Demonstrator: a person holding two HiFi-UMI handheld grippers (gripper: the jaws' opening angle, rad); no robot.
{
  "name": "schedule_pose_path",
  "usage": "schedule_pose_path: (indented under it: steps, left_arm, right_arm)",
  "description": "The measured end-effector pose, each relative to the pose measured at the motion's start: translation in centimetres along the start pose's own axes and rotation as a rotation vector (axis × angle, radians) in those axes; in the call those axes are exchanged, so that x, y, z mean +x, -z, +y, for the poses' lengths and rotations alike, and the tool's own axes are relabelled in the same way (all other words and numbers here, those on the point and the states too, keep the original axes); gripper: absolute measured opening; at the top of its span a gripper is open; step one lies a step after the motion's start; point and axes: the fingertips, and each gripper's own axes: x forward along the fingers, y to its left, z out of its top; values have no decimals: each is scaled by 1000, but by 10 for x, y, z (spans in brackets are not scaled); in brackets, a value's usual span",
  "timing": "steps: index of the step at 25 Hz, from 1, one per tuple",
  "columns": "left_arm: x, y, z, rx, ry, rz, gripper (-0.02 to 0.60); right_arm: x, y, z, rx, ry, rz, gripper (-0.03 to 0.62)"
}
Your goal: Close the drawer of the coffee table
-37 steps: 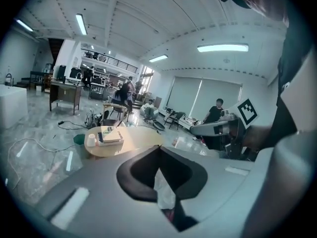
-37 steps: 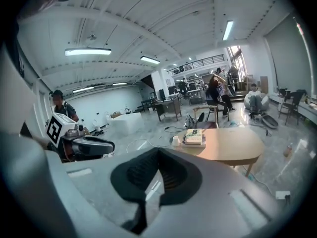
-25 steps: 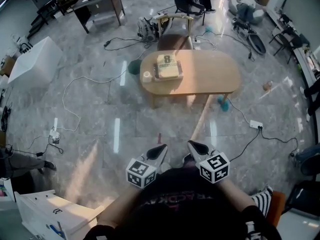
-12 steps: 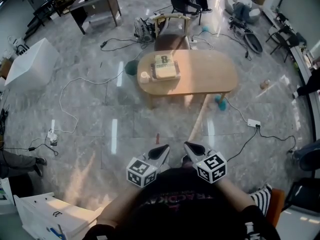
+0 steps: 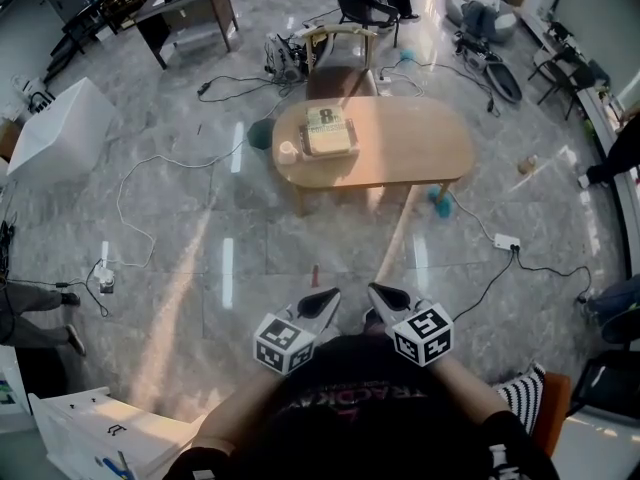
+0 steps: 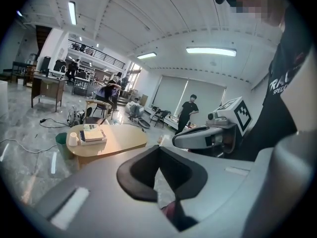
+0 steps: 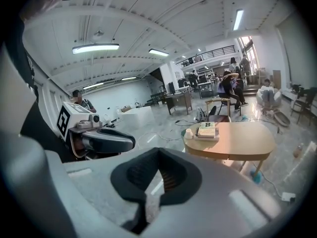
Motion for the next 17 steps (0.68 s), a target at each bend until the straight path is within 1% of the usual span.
schedule_pose_path:
  steps: [10, 17]
  left_arm:
    - [-4, 2, -6, 7, -6, -4, 5]
    - [-1, 6, -11, -12, 1, -7, 5]
  right_arm:
    - [-5, 3, 3, 1, -1, -7, 2]
    - [-12, 7, 2, 1, -2, -11, 2]
